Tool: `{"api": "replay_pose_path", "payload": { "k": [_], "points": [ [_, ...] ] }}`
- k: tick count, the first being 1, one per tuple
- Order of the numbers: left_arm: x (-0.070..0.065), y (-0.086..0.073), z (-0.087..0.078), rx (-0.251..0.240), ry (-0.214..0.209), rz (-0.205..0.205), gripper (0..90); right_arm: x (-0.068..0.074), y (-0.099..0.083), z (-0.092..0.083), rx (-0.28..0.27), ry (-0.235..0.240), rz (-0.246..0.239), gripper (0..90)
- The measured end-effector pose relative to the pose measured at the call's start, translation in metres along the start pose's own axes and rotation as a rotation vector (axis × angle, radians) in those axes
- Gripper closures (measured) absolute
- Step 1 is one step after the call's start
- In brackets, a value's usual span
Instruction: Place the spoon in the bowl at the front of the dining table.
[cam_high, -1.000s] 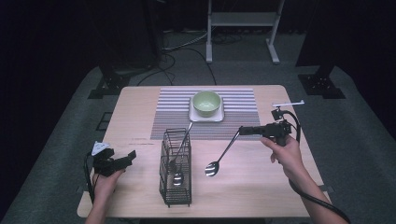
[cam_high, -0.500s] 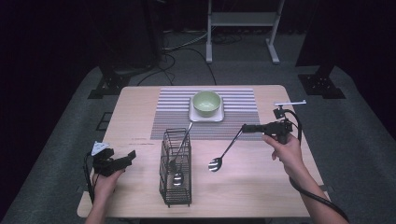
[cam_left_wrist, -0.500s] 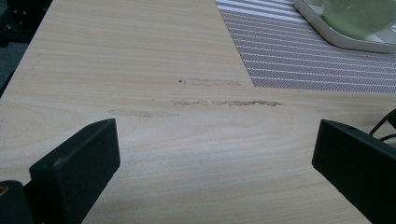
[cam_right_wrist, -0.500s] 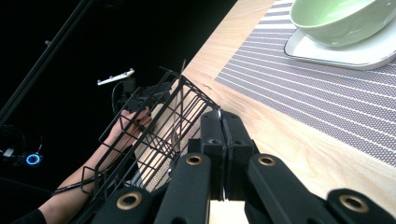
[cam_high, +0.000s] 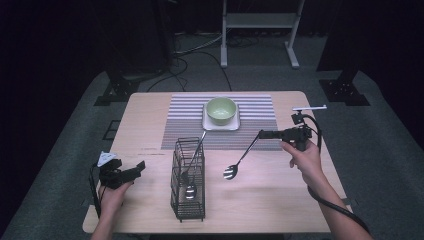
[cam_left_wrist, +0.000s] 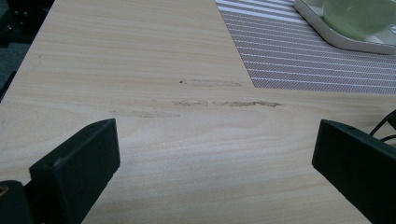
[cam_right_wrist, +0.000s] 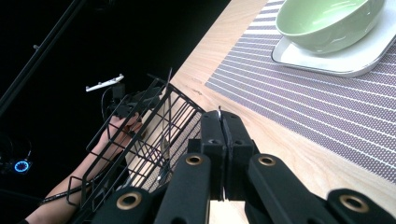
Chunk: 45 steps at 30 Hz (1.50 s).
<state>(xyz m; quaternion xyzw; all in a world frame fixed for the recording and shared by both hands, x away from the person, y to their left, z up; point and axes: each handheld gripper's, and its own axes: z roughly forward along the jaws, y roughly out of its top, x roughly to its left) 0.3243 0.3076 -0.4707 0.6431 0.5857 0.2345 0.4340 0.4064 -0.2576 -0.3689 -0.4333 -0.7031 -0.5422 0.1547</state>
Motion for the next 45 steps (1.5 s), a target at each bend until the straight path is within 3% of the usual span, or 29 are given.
{"api": "replay_pose_path", "payload": {
  "k": [31, 45],
  "points": [
    [0.001, 0.000, -0.001, -0.007, 0.000, -0.009, 0.0, -0.005, 0.023, 0.009, -0.021, -0.056, 0.003, 88.8],
    [0.002, 0.001, -0.002, -0.009, -0.001, -0.008, 0.0, -0.013, 0.031, 0.011, -0.051, -0.079, 0.029, 88.8]
  ]
}}
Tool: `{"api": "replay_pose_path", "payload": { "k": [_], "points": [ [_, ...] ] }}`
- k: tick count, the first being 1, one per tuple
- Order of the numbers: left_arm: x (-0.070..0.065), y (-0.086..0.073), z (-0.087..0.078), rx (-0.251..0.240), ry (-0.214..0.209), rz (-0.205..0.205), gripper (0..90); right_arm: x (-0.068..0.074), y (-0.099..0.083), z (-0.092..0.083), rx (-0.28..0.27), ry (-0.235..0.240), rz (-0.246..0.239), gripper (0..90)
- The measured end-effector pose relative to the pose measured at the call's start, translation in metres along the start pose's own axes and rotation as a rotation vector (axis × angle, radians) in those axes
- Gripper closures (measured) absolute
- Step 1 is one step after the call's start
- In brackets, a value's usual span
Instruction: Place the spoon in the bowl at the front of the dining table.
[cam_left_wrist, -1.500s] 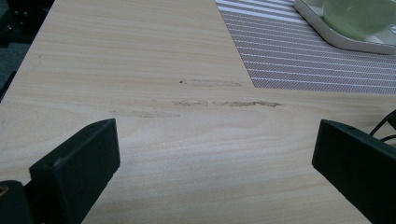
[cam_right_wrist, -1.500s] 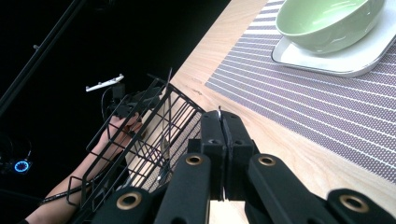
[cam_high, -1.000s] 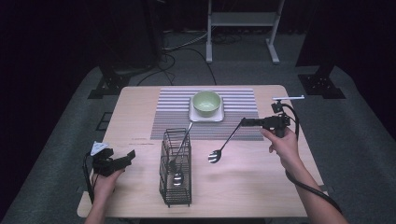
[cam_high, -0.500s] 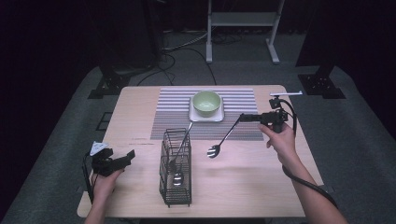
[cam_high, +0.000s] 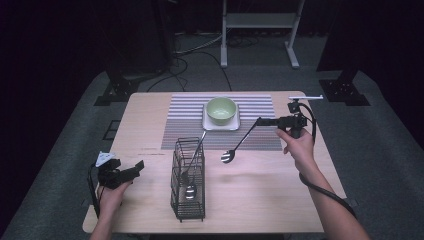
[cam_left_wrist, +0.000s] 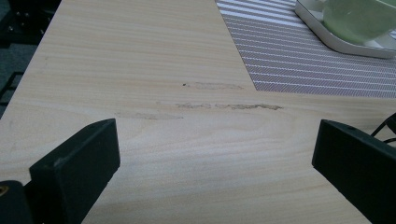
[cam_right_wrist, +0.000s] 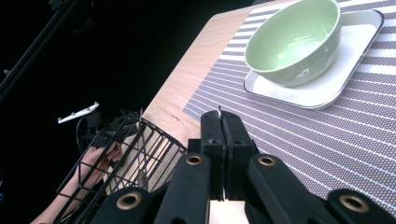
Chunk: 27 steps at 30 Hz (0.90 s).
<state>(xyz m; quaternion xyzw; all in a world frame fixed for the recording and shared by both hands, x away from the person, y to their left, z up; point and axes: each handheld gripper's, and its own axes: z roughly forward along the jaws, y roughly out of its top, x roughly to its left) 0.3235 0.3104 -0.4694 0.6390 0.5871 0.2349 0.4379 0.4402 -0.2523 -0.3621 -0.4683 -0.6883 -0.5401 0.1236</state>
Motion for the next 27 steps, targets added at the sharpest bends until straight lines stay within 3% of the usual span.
{"api": "replay_pose_path", "payload": {
  "k": [27],
  "points": [
    [-0.001, 0.000, 0.001, -0.001, -0.007, -0.007, 0.0, -0.002, 0.019, 0.008, -0.006, -0.047, 0.009, 88.8]
  ]
}}
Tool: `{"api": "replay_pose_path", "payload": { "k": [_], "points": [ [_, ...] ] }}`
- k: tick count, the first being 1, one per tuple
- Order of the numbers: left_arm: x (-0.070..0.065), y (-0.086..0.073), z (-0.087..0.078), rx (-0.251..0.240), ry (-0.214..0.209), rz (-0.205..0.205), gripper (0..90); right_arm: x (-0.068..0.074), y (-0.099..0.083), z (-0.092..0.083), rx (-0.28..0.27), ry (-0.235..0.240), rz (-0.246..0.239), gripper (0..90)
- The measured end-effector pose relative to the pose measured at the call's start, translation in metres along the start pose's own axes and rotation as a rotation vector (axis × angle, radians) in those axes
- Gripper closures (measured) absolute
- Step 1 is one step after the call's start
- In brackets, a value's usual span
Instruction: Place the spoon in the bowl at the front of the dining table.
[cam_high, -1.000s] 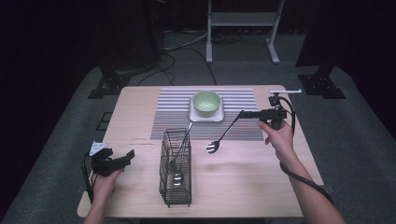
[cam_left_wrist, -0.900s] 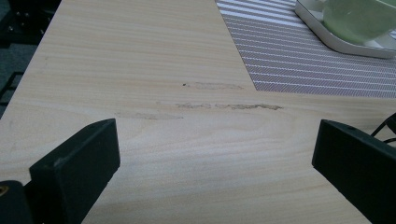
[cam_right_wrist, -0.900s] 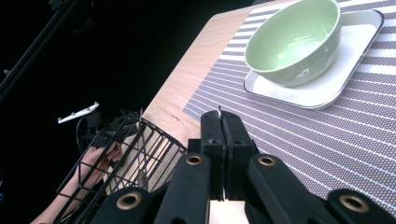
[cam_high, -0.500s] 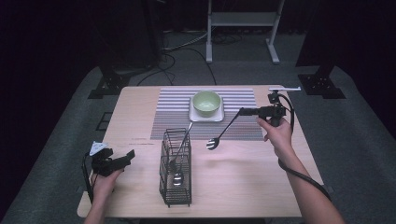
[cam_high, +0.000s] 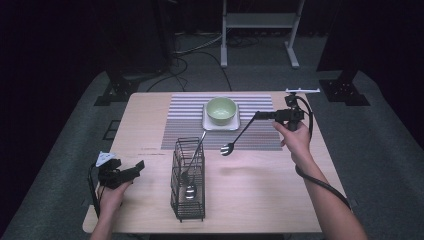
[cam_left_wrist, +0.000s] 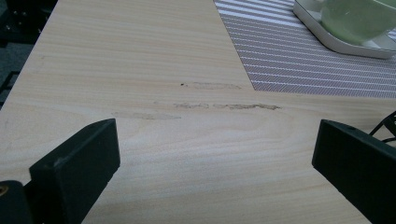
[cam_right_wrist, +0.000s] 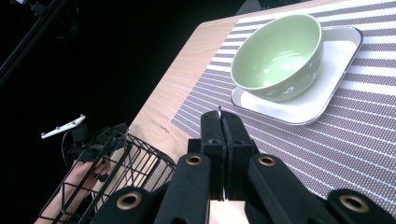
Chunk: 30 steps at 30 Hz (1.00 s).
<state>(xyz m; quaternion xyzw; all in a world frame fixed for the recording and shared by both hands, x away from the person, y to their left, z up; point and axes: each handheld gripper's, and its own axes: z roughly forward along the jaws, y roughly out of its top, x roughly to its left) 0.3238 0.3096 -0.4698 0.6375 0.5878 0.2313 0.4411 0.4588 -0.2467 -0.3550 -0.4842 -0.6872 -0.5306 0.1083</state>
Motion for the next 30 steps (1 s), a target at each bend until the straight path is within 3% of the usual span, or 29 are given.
{"api": "replay_pose_path", "payload": {
  "k": [30],
  "points": [
    [0.001, 0.001, -0.002, -0.008, -0.006, -0.009, 0.0, -0.002, 0.027, 0.017, -0.030, -0.036, 0.015, 88.8]
  ]
}}
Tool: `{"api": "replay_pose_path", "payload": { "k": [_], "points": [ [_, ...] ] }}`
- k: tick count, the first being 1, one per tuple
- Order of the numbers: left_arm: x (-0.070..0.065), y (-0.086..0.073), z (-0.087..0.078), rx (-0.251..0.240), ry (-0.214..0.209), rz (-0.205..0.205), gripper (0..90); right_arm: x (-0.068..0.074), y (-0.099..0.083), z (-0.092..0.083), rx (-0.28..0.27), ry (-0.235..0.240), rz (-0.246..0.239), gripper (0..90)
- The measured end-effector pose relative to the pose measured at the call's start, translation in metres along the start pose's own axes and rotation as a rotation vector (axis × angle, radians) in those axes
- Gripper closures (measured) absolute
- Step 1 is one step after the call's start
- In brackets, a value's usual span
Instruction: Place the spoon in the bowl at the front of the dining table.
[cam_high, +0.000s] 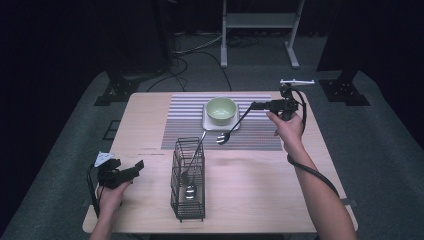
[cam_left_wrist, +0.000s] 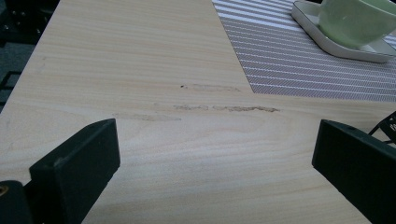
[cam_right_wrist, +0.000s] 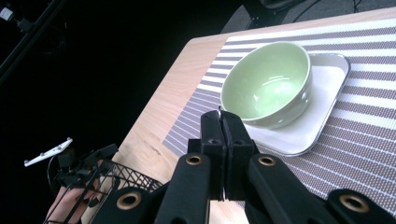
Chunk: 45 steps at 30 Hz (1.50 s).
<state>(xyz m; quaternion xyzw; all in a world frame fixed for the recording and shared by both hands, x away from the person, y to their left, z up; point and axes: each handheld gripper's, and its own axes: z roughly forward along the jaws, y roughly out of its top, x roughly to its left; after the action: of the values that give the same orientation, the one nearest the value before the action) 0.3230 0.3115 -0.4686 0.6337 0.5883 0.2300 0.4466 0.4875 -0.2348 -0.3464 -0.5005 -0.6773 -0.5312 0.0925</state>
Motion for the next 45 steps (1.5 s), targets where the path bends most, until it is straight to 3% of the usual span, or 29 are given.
{"api": "replay_pose_path", "payload": {
  "k": [18, 34, 45],
  "points": [
    [0.003, 0.000, -0.002, -0.006, 0.002, -0.010, 0.0, -0.003, 0.021, 0.000, -0.053, -0.040, 0.020, 88.8],
    [0.008, -0.001, -0.005, -0.012, 0.010, -0.035, 0.0, 0.007, 0.060, -0.002, -0.091, -0.105, 0.008, 88.9],
    [0.010, -0.002, -0.007, -0.017, 0.013, -0.044, 0.0, 0.000, 0.071, 0.005, -0.117, -0.134, 0.040, 88.9]
  ]
}}
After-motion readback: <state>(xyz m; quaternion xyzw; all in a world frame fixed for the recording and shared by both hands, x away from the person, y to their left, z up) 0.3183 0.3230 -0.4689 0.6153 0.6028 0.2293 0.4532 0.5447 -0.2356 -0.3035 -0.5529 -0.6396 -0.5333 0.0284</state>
